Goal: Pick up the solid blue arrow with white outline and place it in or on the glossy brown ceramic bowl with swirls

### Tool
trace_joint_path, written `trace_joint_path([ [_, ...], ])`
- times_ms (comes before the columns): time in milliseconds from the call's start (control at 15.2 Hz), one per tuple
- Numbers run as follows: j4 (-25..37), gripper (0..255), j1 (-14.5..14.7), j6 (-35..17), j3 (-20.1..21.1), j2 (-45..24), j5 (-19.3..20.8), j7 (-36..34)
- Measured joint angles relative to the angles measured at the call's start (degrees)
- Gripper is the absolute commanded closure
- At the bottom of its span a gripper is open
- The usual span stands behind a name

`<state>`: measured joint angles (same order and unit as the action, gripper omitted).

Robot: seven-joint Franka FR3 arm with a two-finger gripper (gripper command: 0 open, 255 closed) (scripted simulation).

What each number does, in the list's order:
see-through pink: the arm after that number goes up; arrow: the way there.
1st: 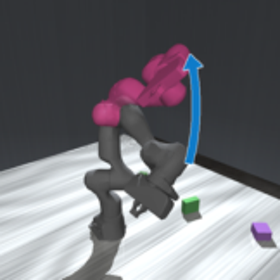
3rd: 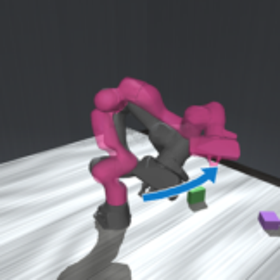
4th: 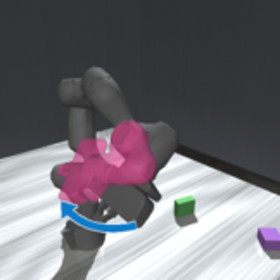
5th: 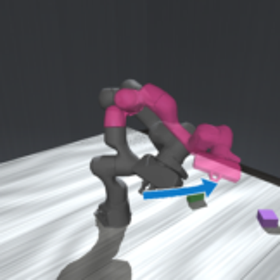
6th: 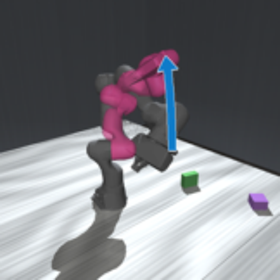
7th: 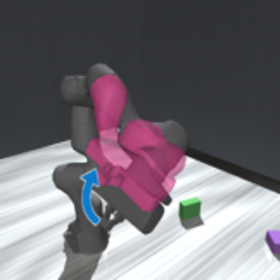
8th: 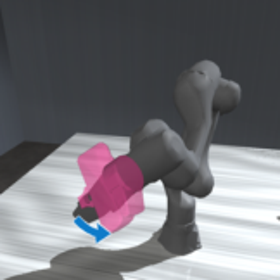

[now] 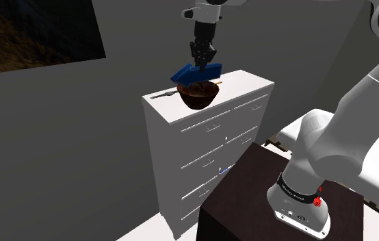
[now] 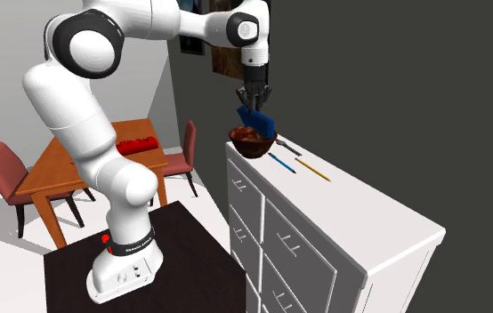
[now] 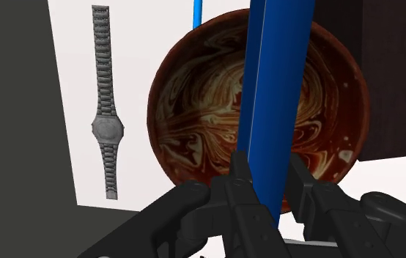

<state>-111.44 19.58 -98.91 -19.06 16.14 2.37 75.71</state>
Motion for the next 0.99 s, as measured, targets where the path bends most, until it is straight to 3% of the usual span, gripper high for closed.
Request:
trace_joint_path([
  [462,-0.9,255,-0.1,-1.1,-0.3,-0.2,0.0,0.4],
  [528,-0.9,0,-0.1,-1.2,-0.3,-0.2,0.0,0.4],
  [990,-0.1,0,-0.1,-0.3,-0.2,-0.1,0.0,0.3],
])
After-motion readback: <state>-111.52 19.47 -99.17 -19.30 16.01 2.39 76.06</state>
